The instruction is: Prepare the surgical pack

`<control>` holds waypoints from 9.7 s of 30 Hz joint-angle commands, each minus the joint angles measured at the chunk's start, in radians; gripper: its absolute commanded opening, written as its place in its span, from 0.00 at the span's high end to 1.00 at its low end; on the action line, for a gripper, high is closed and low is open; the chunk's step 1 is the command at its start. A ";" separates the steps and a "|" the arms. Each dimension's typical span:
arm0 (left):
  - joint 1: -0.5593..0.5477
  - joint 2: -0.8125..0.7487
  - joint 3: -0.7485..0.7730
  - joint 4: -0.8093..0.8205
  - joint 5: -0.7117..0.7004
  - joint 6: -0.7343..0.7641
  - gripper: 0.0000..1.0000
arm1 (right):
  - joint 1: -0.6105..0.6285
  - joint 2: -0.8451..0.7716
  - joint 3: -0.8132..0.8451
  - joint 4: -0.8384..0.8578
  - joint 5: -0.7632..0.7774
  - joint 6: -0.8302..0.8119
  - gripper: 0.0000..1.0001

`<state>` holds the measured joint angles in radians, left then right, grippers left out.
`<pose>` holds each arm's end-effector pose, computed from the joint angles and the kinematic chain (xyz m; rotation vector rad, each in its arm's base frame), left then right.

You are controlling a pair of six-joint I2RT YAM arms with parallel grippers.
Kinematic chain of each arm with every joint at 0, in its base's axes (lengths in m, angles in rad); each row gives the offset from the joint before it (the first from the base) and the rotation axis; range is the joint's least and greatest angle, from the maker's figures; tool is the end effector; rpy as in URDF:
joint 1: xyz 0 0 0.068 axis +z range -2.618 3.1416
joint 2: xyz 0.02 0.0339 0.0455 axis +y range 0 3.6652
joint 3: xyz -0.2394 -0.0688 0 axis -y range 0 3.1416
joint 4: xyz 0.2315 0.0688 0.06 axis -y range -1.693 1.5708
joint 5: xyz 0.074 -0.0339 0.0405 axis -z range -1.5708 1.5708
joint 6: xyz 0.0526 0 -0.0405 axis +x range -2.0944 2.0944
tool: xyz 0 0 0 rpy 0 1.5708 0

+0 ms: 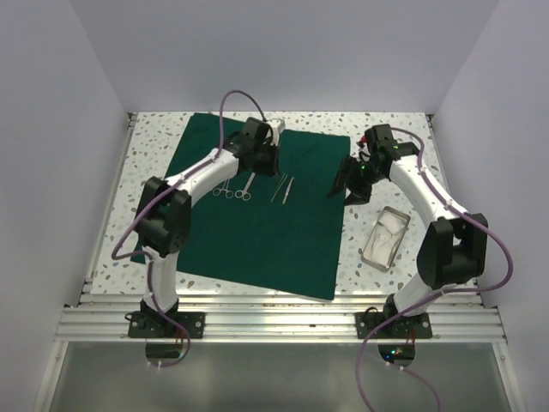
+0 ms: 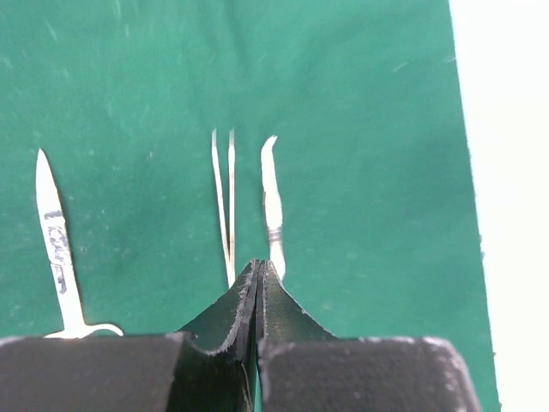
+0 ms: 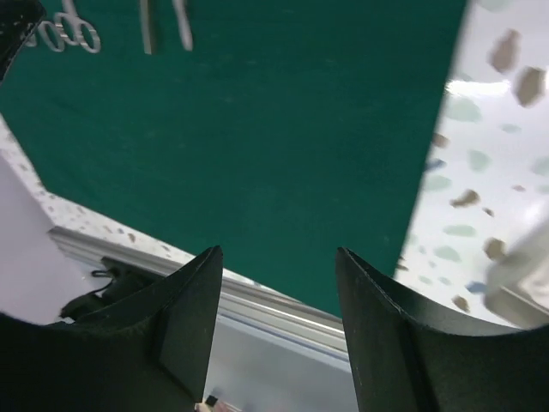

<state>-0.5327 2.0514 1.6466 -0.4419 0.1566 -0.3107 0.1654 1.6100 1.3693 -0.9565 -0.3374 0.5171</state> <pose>0.3839 -0.2359 0.1954 0.3486 2.4610 -0.5630 0.3065 0.0688 0.2407 0.4061 2.8072 0.6343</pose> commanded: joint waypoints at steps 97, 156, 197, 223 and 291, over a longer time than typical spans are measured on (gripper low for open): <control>-0.070 -0.099 -0.044 0.105 0.207 -0.053 0.21 | 0.010 0.090 0.039 0.029 0.138 0.287 1.00; -0.076 -0.037 0.021 0.123 0.357 -0.166 1.00 | 0.022 0.024 -0.006 0.281 -0.063 0.211 0.38; 0.097 -0.021 0.079 -0.113 0.072 0.058 0.44 | -0.075 0.006 -0.012 -0.155 0.285 -0.008 1.00; 0.293 0.181 0.245 -0.167 -0.313 0.211 0.41 | -0.205 0.021 -0.162 -0.183 0.494 -0.166 0.51; 0.306 -0.037 -0.054 -0.213 -0.273 0.120 0.61 | 0.054 0.171 0.240 -0.151 0.152 -0.032 0.50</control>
<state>-0.2314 2.0422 1.5993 -0.6666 -0.1059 -0.1829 0.2218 1.8202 1.6341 -1.1217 -0.1535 0.4759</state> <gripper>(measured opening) 0.388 0.502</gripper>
